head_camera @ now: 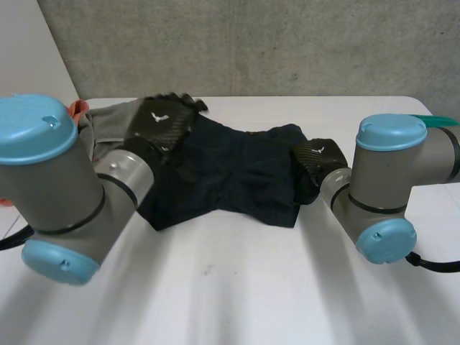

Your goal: Fold the laundry.

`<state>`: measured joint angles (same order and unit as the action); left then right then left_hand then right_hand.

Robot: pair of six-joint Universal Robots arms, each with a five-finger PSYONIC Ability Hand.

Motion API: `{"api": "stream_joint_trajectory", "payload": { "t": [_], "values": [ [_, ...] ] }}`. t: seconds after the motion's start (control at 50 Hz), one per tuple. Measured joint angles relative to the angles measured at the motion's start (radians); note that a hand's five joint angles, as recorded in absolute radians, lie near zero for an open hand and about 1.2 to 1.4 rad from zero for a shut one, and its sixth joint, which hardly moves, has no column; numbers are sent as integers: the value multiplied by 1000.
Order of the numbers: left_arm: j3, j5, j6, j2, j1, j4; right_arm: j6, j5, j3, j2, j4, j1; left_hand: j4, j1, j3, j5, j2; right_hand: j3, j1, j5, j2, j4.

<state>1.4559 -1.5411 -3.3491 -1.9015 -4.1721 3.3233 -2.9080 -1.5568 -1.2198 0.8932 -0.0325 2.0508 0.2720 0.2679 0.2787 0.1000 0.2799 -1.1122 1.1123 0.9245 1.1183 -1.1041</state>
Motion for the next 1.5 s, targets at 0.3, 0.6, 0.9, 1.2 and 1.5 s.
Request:
{"api": "stream_joint_trajectory", "payload": {
  "t": [0.3,0.6,0.9,1.2,1.5],
  "values": [
    [-376,39,-97,-340,-209,-152,7,113,-66,22,-12,-33,-50,-43,-52,-43,-53,-74,38,70,63,-91],
    [-639,-84,-219,-600,-227,-270,43,100,-96,18,-23,-38,883,890,867,865,877,-74,38,70,63,-91],
    [-325,-122,-98,-219,-15,-341,112,101,178,-34,-102,-161,925,890,909,877,912,-76,38,70,63,-91],
    [-211,-225,223,-156,383,-365,135,165,472,-260,-290,-174,130,80,121,123,117,701,-721,-698,-732,689],
    [-254,-187,127,-78,237,-449,197,35,294,-56,-139,-236,-72,-62,-67,-50,-78,902,-892,-877,-912,893]
  ]
}}
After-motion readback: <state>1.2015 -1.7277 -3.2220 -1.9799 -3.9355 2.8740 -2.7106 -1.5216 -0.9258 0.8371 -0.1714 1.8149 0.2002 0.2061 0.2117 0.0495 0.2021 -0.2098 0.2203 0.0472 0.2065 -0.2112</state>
